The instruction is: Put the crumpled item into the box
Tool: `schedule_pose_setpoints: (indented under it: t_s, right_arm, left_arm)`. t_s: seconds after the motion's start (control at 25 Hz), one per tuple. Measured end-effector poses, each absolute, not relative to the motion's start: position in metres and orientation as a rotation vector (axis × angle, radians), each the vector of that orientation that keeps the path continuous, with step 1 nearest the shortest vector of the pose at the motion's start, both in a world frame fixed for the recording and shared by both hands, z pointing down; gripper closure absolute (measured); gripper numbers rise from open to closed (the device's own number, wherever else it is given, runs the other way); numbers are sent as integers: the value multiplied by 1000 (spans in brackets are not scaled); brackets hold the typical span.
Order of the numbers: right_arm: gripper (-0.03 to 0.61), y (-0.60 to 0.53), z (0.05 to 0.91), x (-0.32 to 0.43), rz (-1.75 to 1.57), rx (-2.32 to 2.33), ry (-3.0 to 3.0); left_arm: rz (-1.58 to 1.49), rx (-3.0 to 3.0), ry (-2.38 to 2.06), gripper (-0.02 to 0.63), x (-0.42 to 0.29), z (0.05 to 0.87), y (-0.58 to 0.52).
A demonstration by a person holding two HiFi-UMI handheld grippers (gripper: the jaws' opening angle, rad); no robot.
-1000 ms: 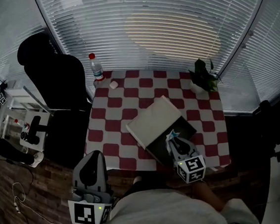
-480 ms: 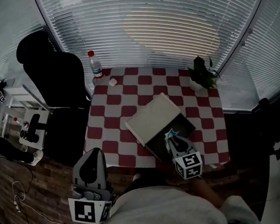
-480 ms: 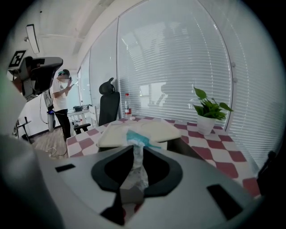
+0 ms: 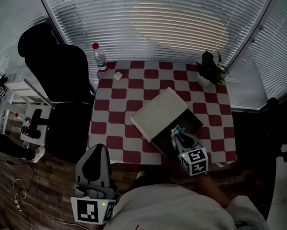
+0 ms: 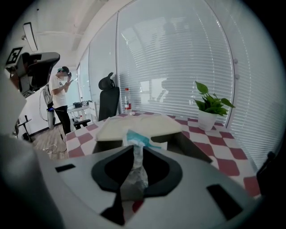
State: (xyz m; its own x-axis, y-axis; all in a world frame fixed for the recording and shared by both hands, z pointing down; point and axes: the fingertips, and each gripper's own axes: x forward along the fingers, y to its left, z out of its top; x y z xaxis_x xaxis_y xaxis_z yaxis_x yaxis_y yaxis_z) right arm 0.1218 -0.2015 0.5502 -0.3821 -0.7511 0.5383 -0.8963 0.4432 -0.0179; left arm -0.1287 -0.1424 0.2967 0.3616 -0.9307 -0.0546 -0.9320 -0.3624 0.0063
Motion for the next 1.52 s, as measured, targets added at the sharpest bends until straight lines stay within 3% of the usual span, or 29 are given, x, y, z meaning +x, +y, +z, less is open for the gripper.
schedule_pose_setpoints:
  t_s: [1.52]
  right_arm:
    - [505, -208, 578, 112, 434, 1190, -2099]
  left_arm:
    - [82, -2542, 1819, 594, -141, 299, -141]
